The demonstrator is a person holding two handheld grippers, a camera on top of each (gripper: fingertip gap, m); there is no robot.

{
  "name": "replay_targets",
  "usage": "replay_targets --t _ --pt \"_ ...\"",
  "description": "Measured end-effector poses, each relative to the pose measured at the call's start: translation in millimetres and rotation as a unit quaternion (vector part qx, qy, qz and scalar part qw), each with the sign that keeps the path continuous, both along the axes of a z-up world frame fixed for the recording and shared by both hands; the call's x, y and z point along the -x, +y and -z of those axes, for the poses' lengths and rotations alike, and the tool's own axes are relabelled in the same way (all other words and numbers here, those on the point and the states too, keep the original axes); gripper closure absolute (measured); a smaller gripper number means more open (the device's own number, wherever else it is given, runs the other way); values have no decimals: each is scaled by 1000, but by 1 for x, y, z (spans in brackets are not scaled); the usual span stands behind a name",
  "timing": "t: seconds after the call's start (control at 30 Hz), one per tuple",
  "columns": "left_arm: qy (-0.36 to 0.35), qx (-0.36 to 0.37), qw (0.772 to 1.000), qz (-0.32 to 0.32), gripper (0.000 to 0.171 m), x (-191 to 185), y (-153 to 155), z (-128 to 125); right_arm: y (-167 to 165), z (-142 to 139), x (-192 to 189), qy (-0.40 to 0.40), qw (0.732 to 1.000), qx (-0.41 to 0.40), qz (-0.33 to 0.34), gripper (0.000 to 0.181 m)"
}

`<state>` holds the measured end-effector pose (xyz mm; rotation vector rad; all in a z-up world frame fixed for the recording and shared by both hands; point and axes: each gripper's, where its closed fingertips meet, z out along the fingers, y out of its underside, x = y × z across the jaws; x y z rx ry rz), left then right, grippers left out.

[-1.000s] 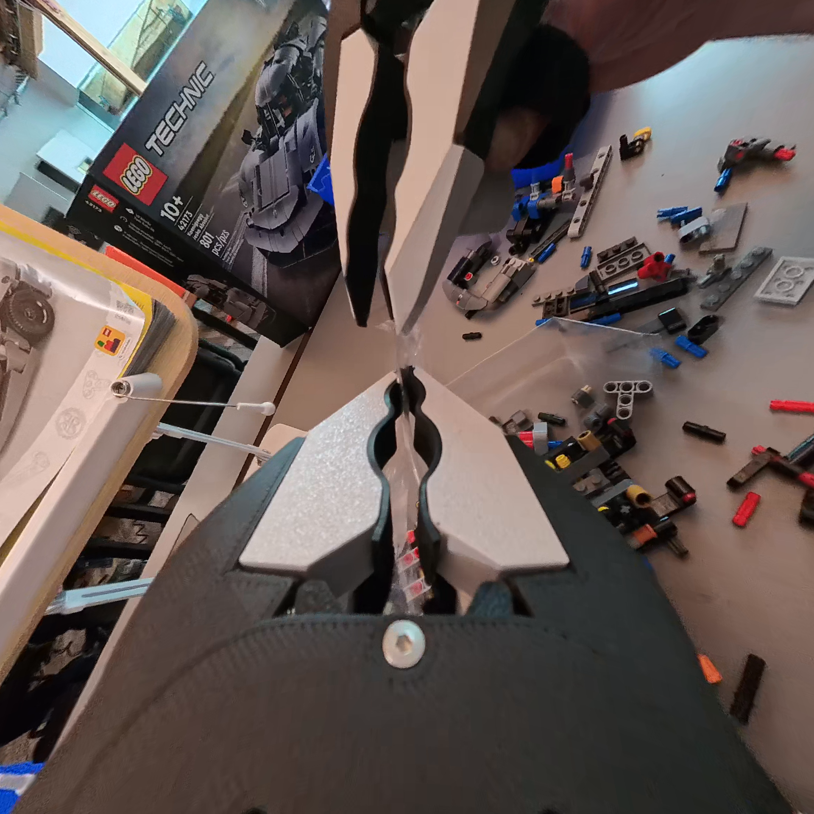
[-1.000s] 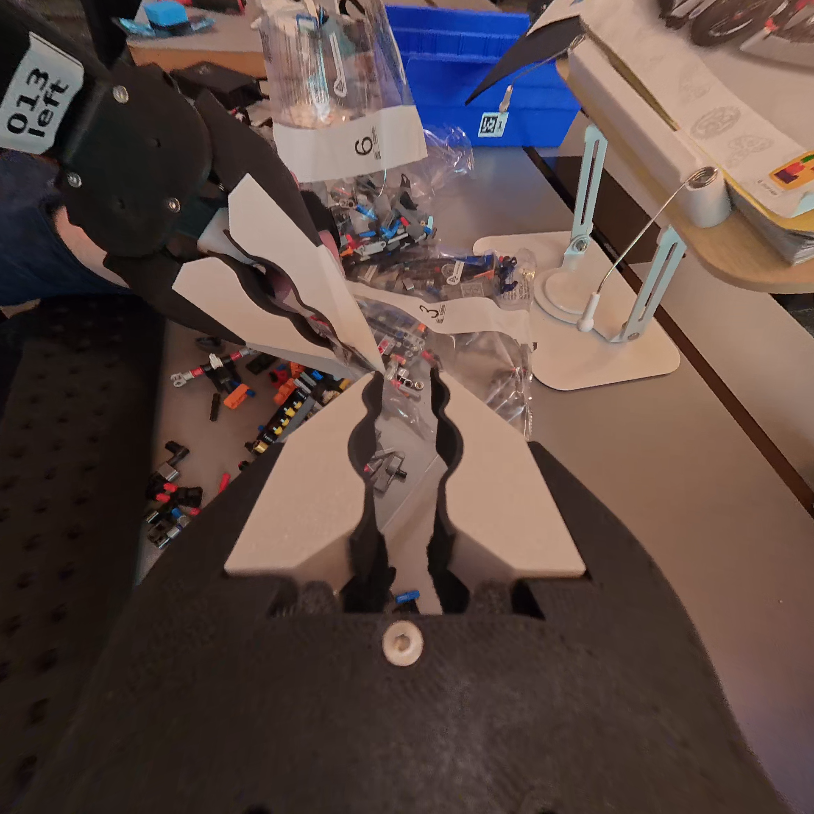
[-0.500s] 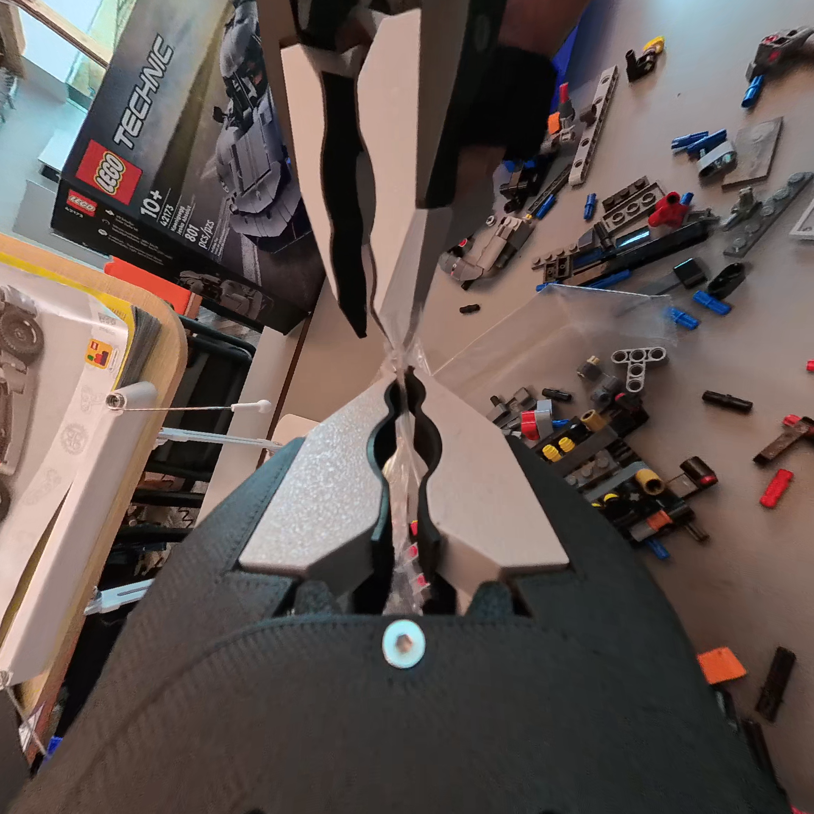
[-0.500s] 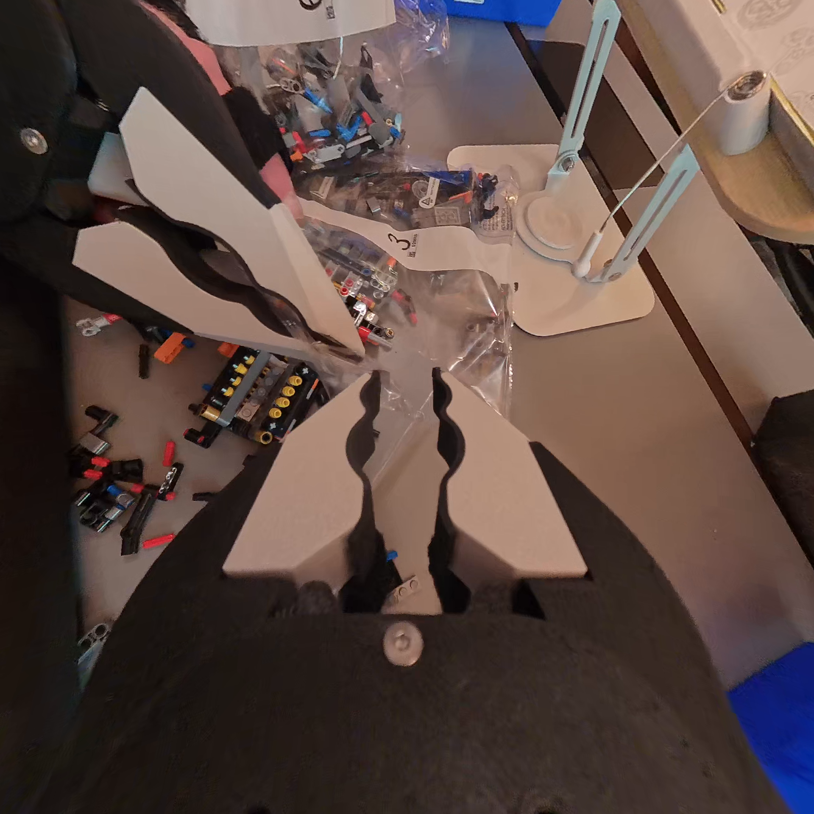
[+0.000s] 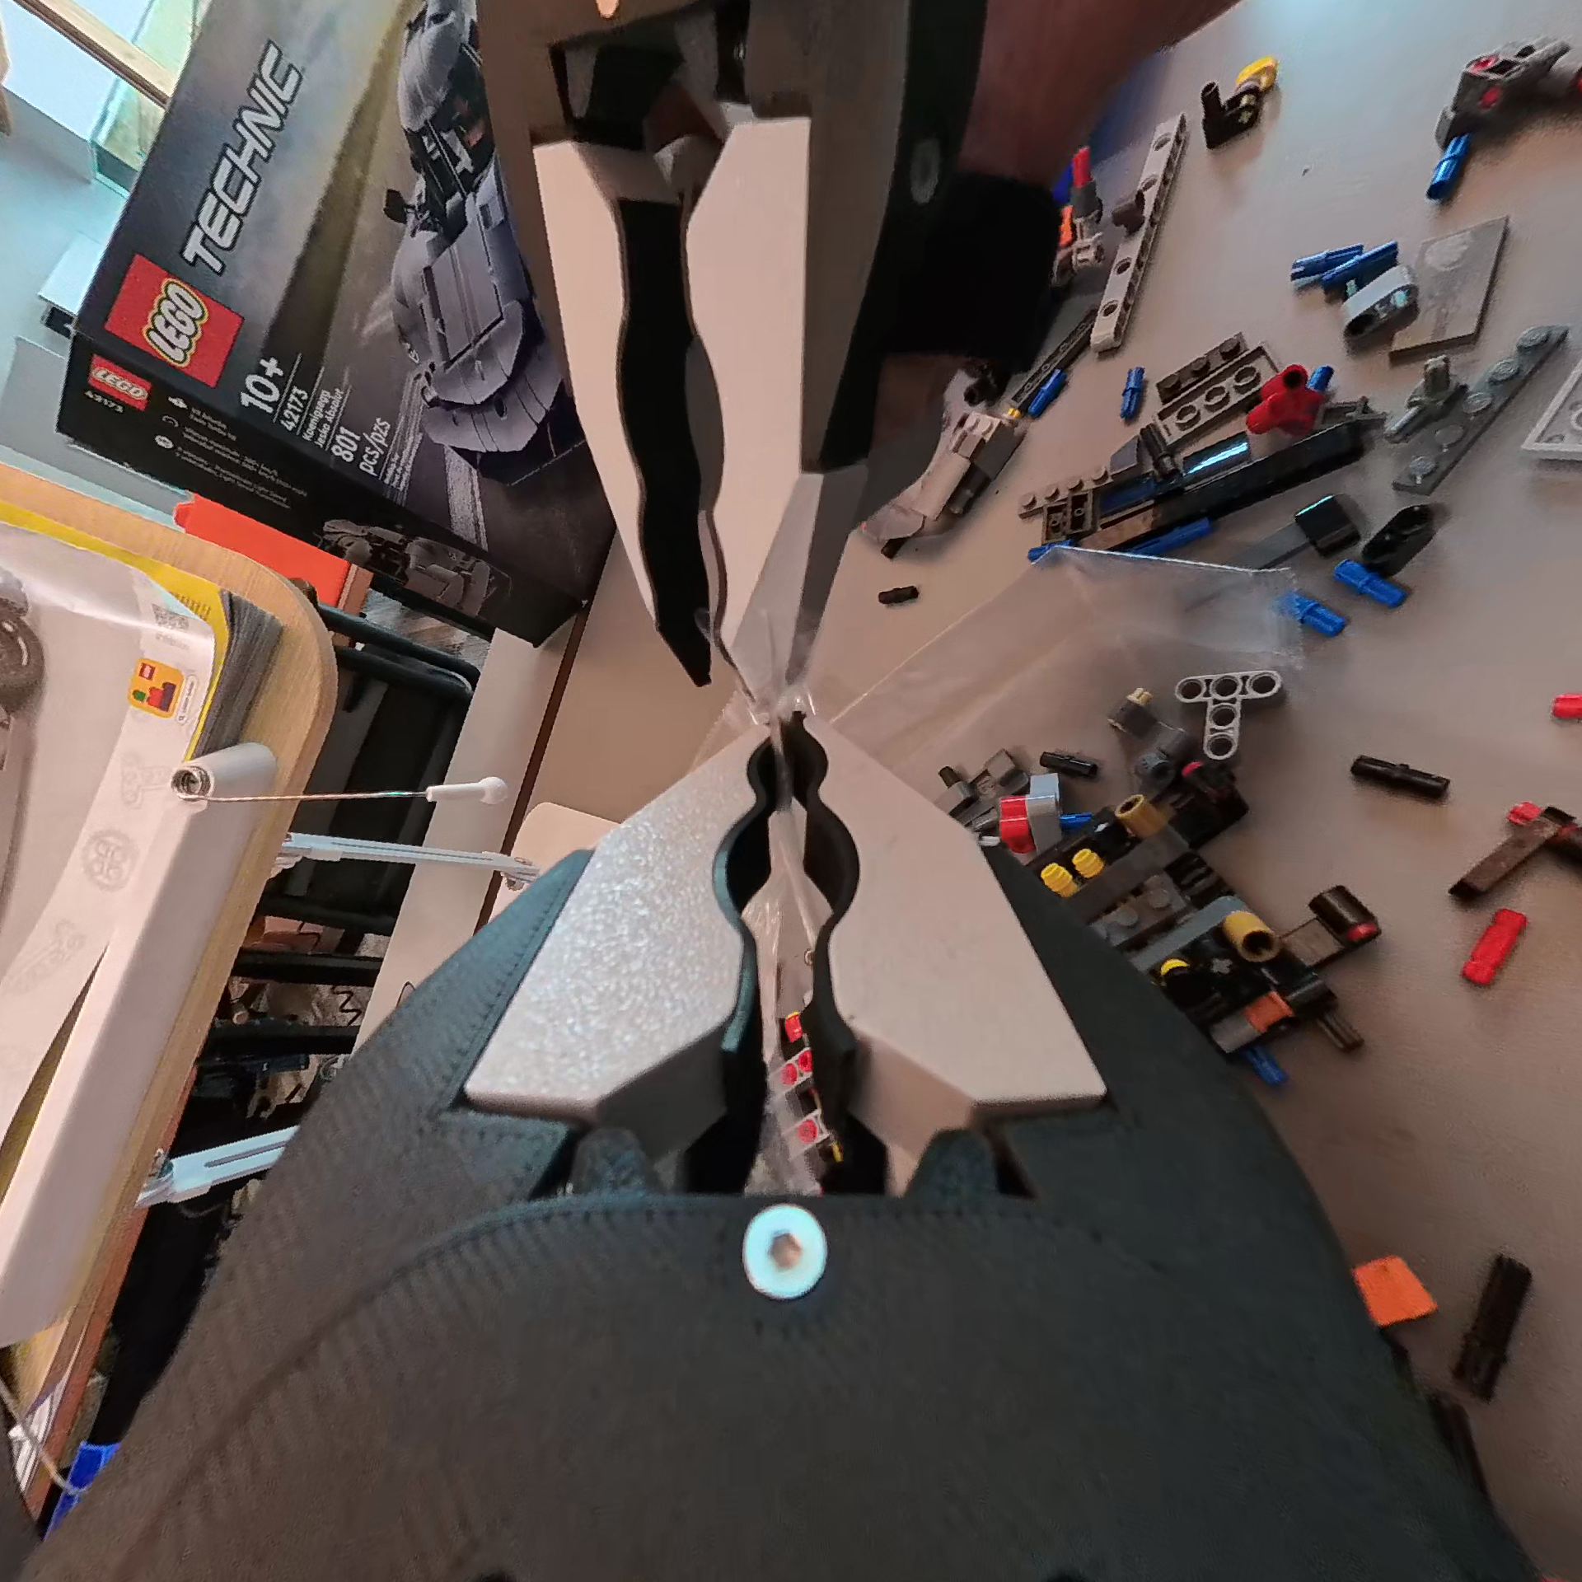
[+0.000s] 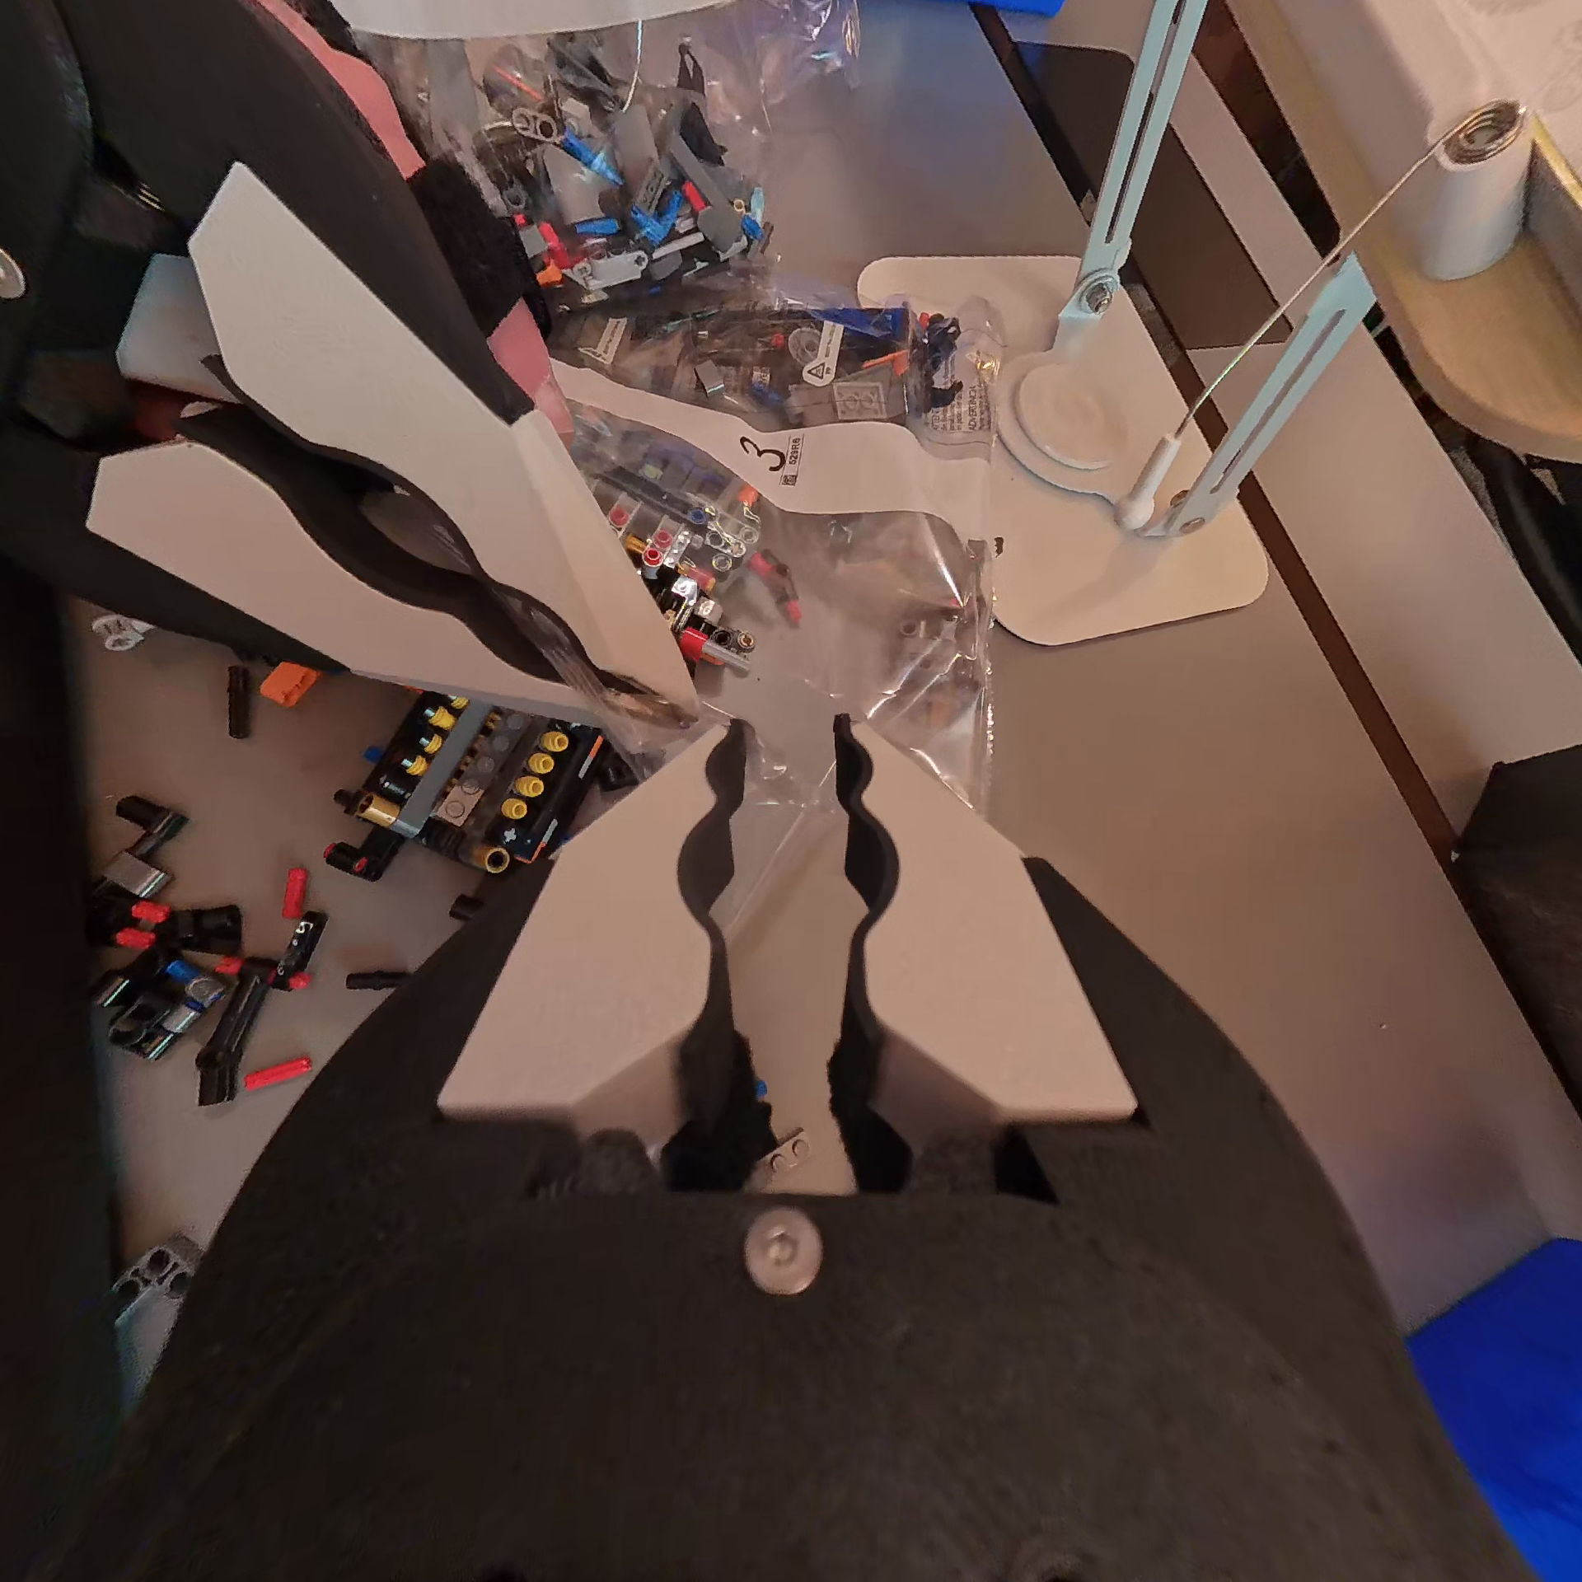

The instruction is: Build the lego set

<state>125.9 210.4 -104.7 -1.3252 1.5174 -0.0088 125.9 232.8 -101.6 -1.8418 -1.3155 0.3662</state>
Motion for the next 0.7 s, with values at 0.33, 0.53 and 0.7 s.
replay_targets --t 0.33,0.53,0.7 --pt "-2 -6 1000 -10 171 0 -3 -7 3 9 1 -5 1000 14 11 166" --pt "-68 25 997 -8 171 4 -5 -28 1 -3 -6 57 997 58 11 174" --pt "-143 38 989 19 171 9 -16 -59 20 19 -36 -6 996 58 67 181"
